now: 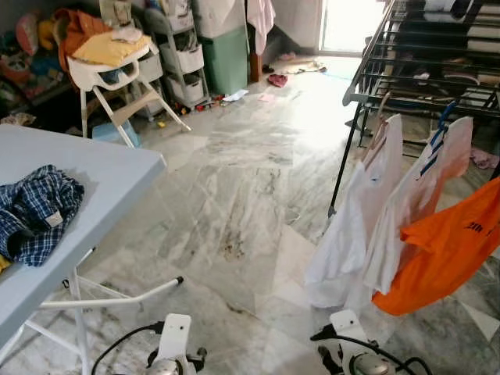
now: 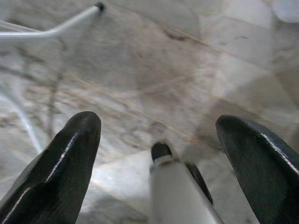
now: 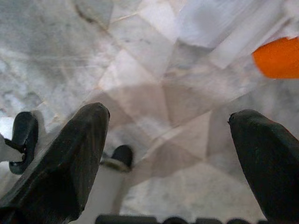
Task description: Hang hanger
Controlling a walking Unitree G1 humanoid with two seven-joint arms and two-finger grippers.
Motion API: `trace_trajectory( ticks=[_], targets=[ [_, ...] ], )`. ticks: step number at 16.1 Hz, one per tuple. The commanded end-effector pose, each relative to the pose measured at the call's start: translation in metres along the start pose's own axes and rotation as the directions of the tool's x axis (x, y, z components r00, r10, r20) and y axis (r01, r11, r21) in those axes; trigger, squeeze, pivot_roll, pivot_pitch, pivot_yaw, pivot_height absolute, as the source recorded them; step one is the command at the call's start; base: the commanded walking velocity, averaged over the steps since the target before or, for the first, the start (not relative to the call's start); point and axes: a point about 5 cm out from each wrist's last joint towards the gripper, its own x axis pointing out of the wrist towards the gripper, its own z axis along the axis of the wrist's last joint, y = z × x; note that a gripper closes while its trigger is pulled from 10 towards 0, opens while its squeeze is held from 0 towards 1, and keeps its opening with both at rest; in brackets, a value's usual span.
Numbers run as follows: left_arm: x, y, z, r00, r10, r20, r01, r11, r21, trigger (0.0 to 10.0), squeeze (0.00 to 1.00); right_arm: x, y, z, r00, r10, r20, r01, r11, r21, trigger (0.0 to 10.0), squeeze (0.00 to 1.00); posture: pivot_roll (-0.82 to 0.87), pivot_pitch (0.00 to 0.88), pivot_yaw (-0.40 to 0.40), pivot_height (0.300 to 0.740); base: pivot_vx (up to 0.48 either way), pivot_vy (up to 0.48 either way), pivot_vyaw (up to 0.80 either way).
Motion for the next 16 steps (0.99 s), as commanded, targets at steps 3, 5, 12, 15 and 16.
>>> trace_trajectory(
  ticks=[3,5,12,15,16],
  targets=[
    [-0.0013,0.0165,-0.0032,0.999,0.039,-0.014,-0.039,0.999,-0.001,10.0,0.00,0.0021,0.0133,0.0139,0.998,0.039,0.042,-0.039,0.999,-0.021,10.0,0.00,-0.14,0.000,0.050,0.740,0.285,0.000,0.00],
    [-0.0013,0.0161,-0.0031,0.999,0.040,-0.014,-0.040,0.999,-0.004,10.0,0.00,0.0020,0.0129,0.0132,0.998,0.042,0.041,-0.041,0.999,-0.027,10.0,0.00,-0.14,0.000,0.045,0.740,0.283,0.000,0.00],
    [-0.0011,0.0155,-0.0028,0.999,0.042,-0.015,-0.042,0.999,-0.024,10.0,0.00,0.0018,0.0102,0.0130,0.998,0.051,0.040,-0.048,0.996,-0.069,10.0,0.00,-0.14,0.000,0.030,0.740,0.286,0.000,0.00],
    [-0.0011,0.0159,-0.0029,0.999,0.043,-0.017,-0.043,0.999,-0.031,10.0,0.00,0.0018,0.0117,0.0122,0.998,0.054,0.037,-0.052,0.996,-0.071,10.0,0.00,-0.13,0.000,0.029,0.740,0.080,0.000,0.00],
    [-0.0012,0.0164,-0.0031,0.999,0.046,-0.019,-0.047,0.998,-0.029,10.0,0.00,0.0017,0.0130,0.0112,0.998,0.058,0.034,-0.055,0.996,-0.073,10.0,0.00,-0.13,0.000,0.028,0.740,0.000,0.000,0.00]
  ],
)
